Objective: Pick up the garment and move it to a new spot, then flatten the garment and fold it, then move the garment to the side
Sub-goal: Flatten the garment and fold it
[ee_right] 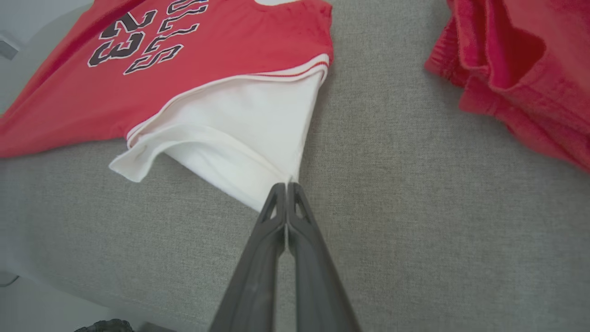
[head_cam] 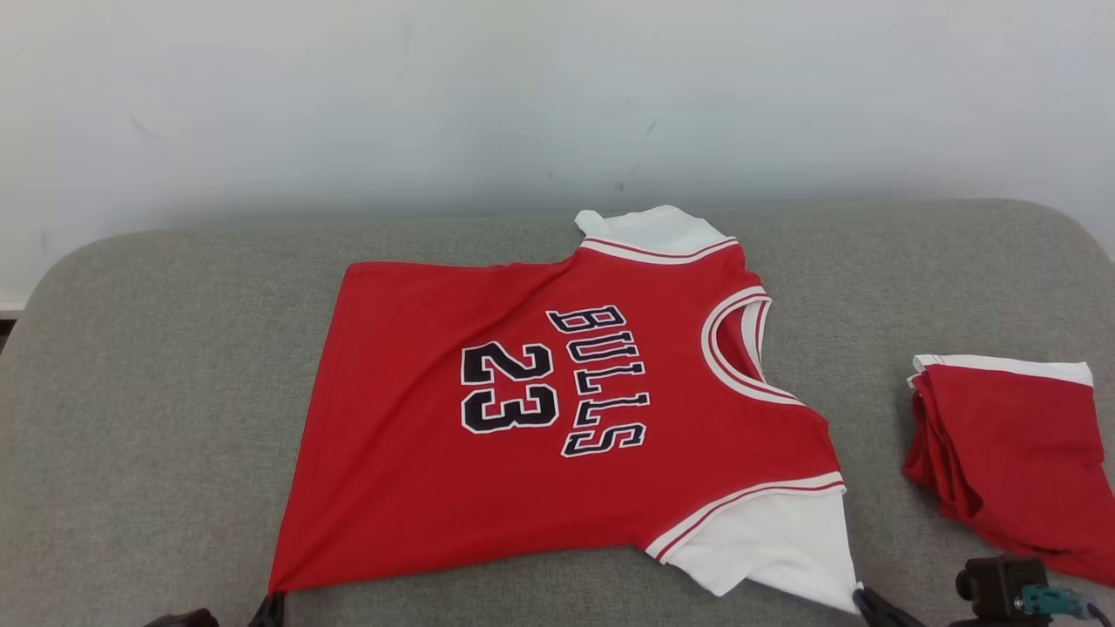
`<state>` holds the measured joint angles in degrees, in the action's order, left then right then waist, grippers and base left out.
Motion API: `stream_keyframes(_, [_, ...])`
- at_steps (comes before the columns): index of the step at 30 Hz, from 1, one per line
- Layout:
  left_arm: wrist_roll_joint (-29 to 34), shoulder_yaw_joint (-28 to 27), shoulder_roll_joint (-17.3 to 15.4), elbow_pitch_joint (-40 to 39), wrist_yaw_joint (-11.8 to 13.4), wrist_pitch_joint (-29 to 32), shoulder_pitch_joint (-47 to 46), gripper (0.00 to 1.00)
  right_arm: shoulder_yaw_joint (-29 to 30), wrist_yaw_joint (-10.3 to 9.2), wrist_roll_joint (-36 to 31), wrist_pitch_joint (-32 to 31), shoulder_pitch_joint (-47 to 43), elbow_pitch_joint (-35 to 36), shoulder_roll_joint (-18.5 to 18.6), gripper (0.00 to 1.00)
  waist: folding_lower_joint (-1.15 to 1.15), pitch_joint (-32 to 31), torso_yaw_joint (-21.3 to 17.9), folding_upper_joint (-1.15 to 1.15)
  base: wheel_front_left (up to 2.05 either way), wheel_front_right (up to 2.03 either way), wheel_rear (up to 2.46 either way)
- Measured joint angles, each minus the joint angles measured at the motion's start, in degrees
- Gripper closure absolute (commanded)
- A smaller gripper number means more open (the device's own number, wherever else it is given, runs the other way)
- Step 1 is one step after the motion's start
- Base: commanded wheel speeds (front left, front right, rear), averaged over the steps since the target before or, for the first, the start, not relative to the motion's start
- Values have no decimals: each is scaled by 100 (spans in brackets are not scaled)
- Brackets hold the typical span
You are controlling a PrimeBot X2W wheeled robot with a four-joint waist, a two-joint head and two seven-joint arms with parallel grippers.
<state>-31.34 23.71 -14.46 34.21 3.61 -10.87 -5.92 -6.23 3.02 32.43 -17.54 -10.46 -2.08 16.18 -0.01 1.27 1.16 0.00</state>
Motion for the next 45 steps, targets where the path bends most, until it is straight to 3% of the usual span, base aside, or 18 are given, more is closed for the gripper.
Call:
stream_keyframes(27, [7,-15,-149,-66,179,212,578,100,-66,-593,583,-1660,-1141,1161,96,100,1,-166,-17,0,0,0,0])
stream_keyframes(28, [8,-12,-151,-74,191,230,575,90,-65,-608,583,-1688,-1141,1184,103,100,1,-166,-14,0,0,0,0])
stream_keyframes(29, [9,-1,-154,-80,192,233,575,69,-65,-612,583,-1728,-1140,1207,111,100,1,-167,-11,0,0,0,0])
stream_keyframes(30, [12,22,-162,-82,192,256,575,0,-66,-612,583,-1733,-1139,1241,115,0,1,-168,-8,0,0,0,0])
stream_keyframes(41, [21,33,-235,-102,210,461,595,0,-112,-661,736,-2009,-1148,1552,122,0,1,-178,24,1,0,0,0])
stream_keyframes(45, [20,-189,-303,-300,261,289,675,0,104,-712,523,-1768,-1032,1770,194,0,1,-187,44,0,0,0,0])
